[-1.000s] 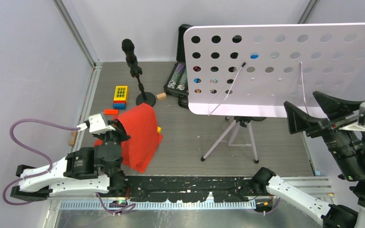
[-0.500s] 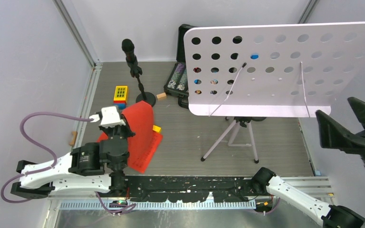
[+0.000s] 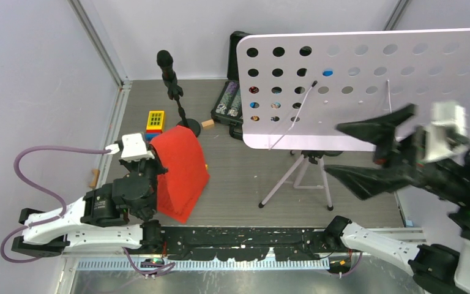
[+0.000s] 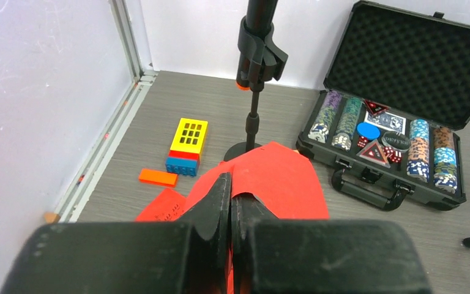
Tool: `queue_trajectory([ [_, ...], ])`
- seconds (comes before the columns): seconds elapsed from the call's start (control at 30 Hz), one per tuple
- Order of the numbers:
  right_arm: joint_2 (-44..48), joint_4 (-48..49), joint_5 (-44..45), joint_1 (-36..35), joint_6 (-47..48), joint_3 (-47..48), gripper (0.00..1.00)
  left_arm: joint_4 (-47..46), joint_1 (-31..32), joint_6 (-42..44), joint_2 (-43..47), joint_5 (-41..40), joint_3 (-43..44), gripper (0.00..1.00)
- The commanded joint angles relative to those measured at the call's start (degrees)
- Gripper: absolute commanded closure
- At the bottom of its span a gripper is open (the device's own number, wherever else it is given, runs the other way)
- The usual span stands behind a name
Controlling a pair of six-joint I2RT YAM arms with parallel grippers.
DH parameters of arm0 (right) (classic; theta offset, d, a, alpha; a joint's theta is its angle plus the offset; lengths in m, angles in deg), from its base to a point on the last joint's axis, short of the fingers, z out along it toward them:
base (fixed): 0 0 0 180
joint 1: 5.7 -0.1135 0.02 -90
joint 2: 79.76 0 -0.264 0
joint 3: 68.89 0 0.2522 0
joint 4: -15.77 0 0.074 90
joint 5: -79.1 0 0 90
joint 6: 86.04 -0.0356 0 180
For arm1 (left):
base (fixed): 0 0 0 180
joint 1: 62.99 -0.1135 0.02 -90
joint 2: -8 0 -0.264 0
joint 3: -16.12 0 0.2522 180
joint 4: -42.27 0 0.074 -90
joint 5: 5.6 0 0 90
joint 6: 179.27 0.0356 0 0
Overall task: Pack up the instrument practice props
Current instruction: Place the sheet music at the center of the board.
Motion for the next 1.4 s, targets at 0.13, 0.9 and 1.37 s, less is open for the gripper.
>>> queue_trajectory([
  [0.13, -7.99, 4.85, -0.27, -14.45, -6.66, -3.84, 0.05, -5.1, 0.13, 5.76, -1.01, -4.59, 1.82, 1.0],
  [0.9, -18.47, 4.43, 23.4, -43.72, 6.78, -7.33, 0.06, -9.29, 0.13, 7.69, -1.18, -5.42, 1.13, 1.0],
  [1.37, -30.56, 22.85, 66.34, -71.5, 22.57, -19.36, 0.04, -11.22, 0.15, 11.95, -0.29, -4.91, 2.17, 1.0],
])
